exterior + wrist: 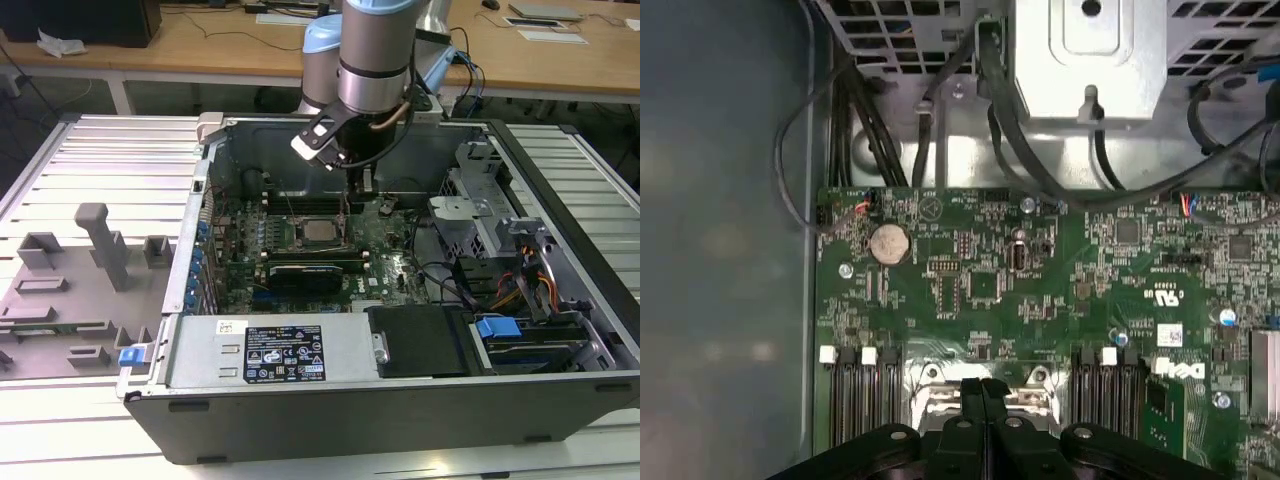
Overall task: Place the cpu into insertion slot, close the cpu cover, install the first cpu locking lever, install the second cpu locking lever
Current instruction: 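Close the cpu cover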
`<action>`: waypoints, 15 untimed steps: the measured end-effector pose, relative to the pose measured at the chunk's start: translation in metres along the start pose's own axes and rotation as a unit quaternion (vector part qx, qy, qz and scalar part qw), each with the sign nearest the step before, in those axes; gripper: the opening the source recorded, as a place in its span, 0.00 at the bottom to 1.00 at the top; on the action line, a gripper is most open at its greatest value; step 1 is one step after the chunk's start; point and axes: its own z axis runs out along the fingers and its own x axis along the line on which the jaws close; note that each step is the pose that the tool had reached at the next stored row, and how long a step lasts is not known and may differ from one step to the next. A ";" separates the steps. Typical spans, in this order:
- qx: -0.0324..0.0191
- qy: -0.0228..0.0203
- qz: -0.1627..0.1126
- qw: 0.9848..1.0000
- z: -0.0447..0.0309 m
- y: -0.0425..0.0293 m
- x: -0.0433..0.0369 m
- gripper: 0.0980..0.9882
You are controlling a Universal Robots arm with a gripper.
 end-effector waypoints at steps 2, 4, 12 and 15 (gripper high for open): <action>0.000 0.000 0.000 1.000 -0.0003 -0.0060 0.0003 0.01; 0.000 0.000 0.000 1.000 -0.0004 -0.0105 0.0007 0.01; 0.000 0.000 0.000 1.000 0.0027 -0.0219 0.0006 0.01; 0.000 0.000 0.000 1.000 0.0046 -0.0304 0.0004 0.01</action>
